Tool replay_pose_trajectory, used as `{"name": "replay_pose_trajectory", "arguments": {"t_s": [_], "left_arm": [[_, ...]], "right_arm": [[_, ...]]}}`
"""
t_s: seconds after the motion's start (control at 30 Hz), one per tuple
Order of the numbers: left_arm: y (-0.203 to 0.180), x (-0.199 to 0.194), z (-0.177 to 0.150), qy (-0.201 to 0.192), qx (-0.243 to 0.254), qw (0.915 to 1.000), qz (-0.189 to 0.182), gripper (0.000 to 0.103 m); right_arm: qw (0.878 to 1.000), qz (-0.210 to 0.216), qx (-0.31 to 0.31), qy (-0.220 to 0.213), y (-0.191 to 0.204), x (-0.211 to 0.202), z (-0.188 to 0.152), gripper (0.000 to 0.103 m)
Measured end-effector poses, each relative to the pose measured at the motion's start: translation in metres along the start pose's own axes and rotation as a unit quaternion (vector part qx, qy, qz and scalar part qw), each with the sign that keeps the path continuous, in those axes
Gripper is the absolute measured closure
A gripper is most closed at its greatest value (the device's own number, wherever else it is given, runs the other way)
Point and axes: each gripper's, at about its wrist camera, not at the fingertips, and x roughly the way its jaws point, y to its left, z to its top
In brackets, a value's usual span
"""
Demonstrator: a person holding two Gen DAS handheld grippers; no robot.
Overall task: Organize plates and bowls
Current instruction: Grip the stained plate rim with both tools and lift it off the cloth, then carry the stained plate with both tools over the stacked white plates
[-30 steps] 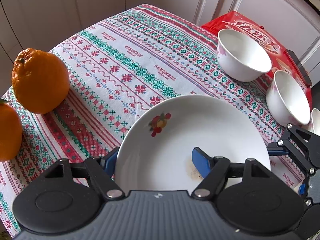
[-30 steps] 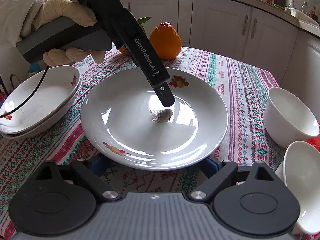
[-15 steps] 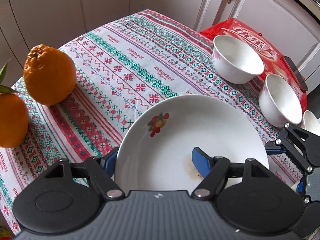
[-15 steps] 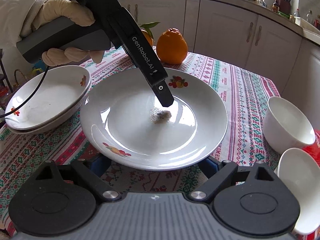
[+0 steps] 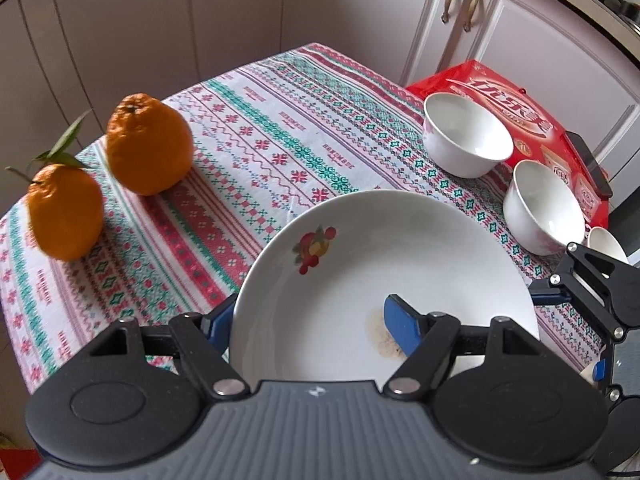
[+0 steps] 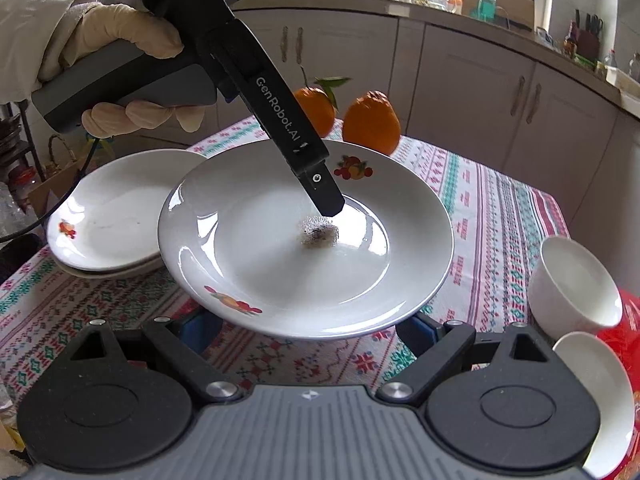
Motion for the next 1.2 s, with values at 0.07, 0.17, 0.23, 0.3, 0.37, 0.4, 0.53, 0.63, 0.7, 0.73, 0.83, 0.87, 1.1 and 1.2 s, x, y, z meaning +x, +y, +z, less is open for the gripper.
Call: {"name": "replay_pose_trajectory", "arguments": {"t_s": [0.07,0.17,0.23,0.3,0.37,0.4,0.53,0.63,0.7,0.73,0.83,0.87,1.1,1.2], "left_arm": [[0.001,-0.008,-0.005,-0.005,-0.007,1.0000,0.003,0.028],[0.001,-0.020,-0.014,-0.013,-0.015,0.9997,0.012,0.028],[0.003,-0.026,-0.020,-0.016,-0.021,0.9995,0.018,0.028],[0.005,-0.032,-0.028,-0.019,-0.032,0.9991,0.022,0.028],[0.009,-0.038,-0.036,-0.021,-0.043,0.9985,0.027,0.028],[0.011,-0.040,-0.040,-0.021,-0.048,0.9982,0.030,0.028],[0.018,-0.051,-0.056,-0.025,-0.068,0.9966,0.039,0.028],[0.023,-0.060,-0.069,-0.029,-0.082,0.9953,0.044,0.028],[0.026,-0.064,-0.077,-0.030,-0.090,0.9943,0.048,0.028],[0.028,-0.066,-0.081,-0.031,-0.095,0.9937,0.050,0.028],[0.032,-0.071,-0.091,-0.035,-0.107,0.9922,0.054,0.028],[0.034,-0.072,-0.095,-0.036,-0.112,0.9915,0.055,0.028],[0.044,-0.076,-0.116,-0.041,-0.141,0.9874,0.059,0.028],[0.048,-0.077,-0.123,-0.044,-0.151,0.9859,0.057,0.028]], "right_arm": [[1.000,0.004,-0.006,-0.003,0.004,-0.003,0.002,0.008],[1.000,0.010,-0.015,-0.008,0.011,-0.007,0.004,0.008],[1.000,0.015,-0.023,-0.010,0.016,-0.009,0.005,0.008],[0.999,0.022,-0.031,-0.013,0.020,-0.010,0.008,0.008],[0.999,0.029,-0.038,-0.015,0.026,-0.011,0.010,0.008],[0.998,0.034,-0.041,-0.016,0.029,-0.011,0.011,0.008],[0.997,0.050,-0.054,-0.016,0.038,-0.006,0.016,0.008],[0.996,0.061,-0.065,-0.018,0.047,-0.006,0.019,0.008],[0.995,0.068,-0.070,-0.018,0.051,-0.005,0.020,0.008],[0.995,0.072,-0.074,-0.018,0.054,-0.004,0.021,0.008],[0.993,0.079,-0.083,-0.017,0.061,-0.001,0.024,0.008],[0.993,0.081,-0.086,-0.016,0.063,0.000,0.024,0.008],[0.989,0.098,-0.108,-0.010,0.076,0.008,0.029,0.008],[0.988,0.103,-0.113,-0.006,0.079,0.011,0.029,0.008]]}}
